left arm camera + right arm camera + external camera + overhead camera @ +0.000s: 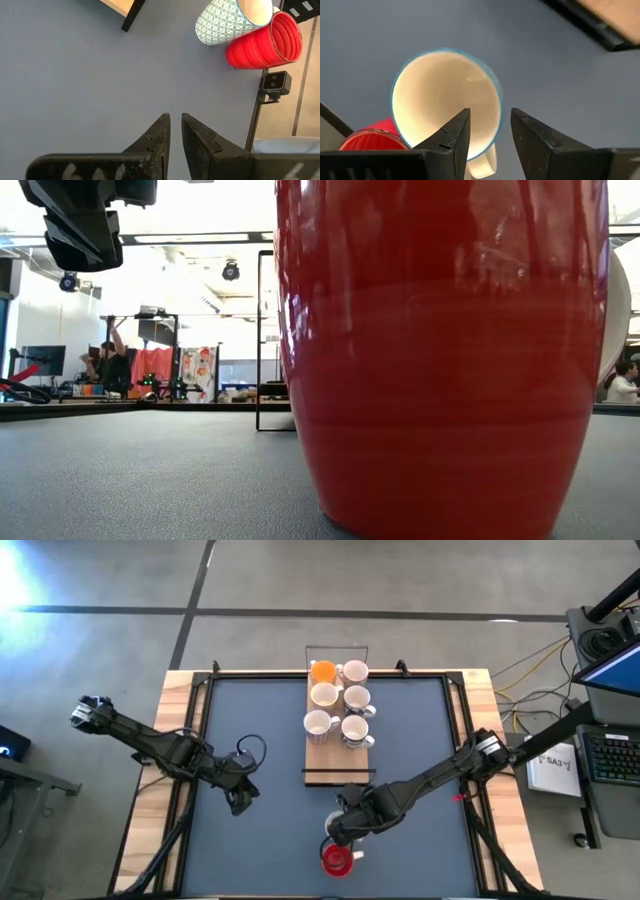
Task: Place coffee mugs
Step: Put the green mug on the shelf
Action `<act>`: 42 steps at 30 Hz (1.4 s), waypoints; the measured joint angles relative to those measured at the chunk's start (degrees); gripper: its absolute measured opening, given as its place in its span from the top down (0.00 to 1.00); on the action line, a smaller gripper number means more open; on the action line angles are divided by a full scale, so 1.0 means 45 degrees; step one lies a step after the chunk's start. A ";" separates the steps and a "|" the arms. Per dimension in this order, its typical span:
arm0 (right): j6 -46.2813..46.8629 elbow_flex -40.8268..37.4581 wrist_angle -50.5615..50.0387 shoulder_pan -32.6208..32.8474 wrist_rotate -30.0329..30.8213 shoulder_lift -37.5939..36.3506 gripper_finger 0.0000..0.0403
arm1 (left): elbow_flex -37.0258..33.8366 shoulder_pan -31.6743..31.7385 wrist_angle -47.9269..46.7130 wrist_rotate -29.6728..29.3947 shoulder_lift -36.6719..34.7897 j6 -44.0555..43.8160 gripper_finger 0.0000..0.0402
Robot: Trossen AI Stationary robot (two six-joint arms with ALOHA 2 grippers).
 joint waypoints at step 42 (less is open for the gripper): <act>-0.0818 -0.1088 0.0855 0.0060 -0.0709 -0.0059 0.97 | 0.0000 0.0010 -0.0107 -0.0049 0.0000 0.0060 0.93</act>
